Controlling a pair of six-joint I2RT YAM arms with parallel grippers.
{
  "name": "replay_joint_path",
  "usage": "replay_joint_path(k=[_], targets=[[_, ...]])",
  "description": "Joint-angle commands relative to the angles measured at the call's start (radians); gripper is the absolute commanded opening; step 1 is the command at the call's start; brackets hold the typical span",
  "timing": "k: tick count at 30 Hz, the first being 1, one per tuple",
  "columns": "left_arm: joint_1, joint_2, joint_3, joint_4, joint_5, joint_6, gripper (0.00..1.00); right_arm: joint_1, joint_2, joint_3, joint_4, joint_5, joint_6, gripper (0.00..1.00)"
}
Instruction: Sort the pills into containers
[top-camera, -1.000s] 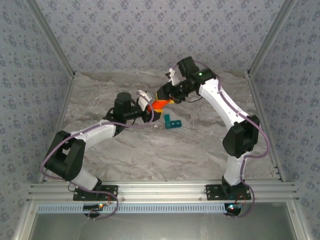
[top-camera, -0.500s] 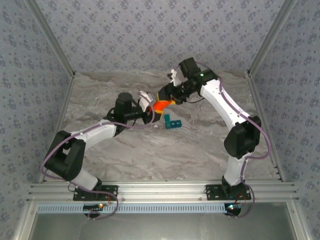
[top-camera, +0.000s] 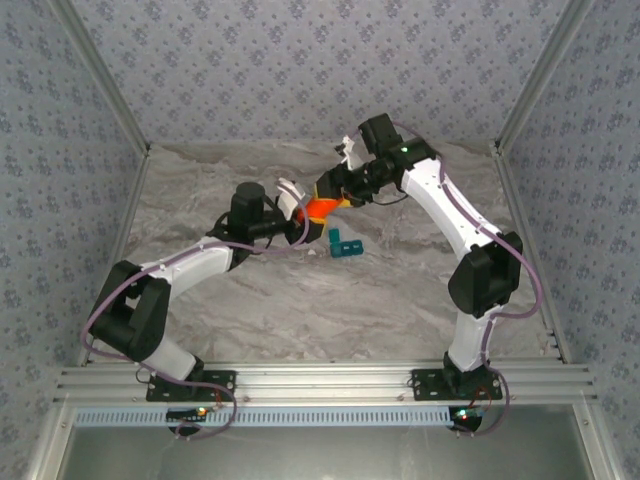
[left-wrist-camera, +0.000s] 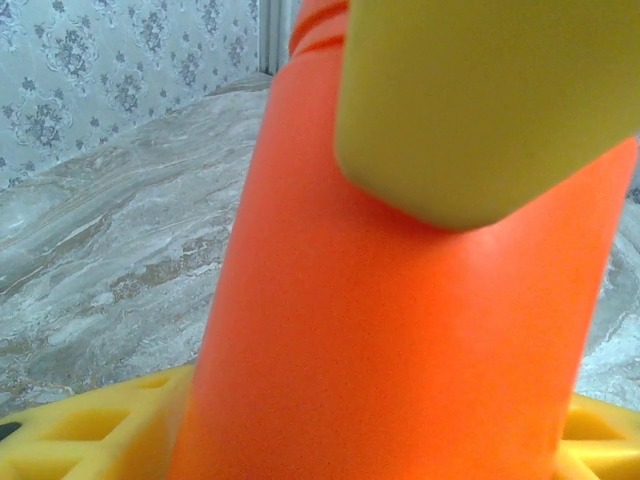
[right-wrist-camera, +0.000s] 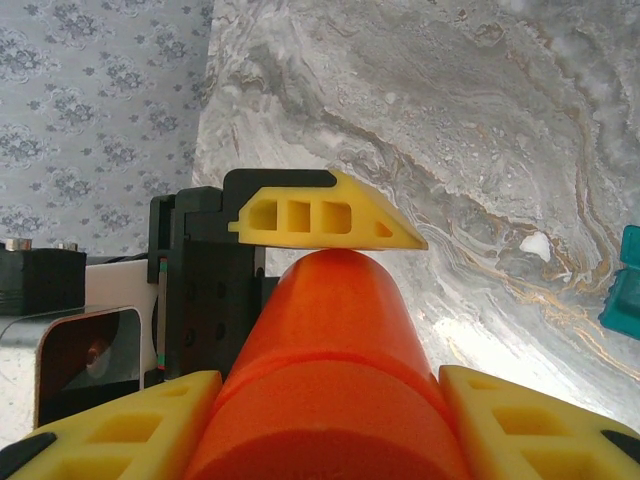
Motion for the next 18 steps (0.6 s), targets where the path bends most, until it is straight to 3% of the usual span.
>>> replay_joint_path(k=[1,7,10,15,18], targets=[[-0.008,-0.004,0.038,0.016,-0.006,-0.028,0.66,0.004,-0.026,-0.011,0.009,-0.027,-0.006,0.35],[-0.010,-0.005,0.023,0.053,0.007,-0.022,0.61,0.006,-0.025,-0.015,0.011,-0.027,-0.006,0.35],[-0.011,0.003,0.033,0.044,0.024,-0.031,0.47,0.006,-0.026,-0.019,0.011,-0.030,-0.005,0.35],[-0.012,0.011,0.044,0.032,0.031,-0.052,0.13,-0.003,-0.030,-0.016,0.014,-0.033,-0.002,0.38],[-0.012,0.010,0.049,0.022,0.022,-0.060,0.05,-0.018,-0.041,-0.013,0.025,-0.029,0.012,0.52]])
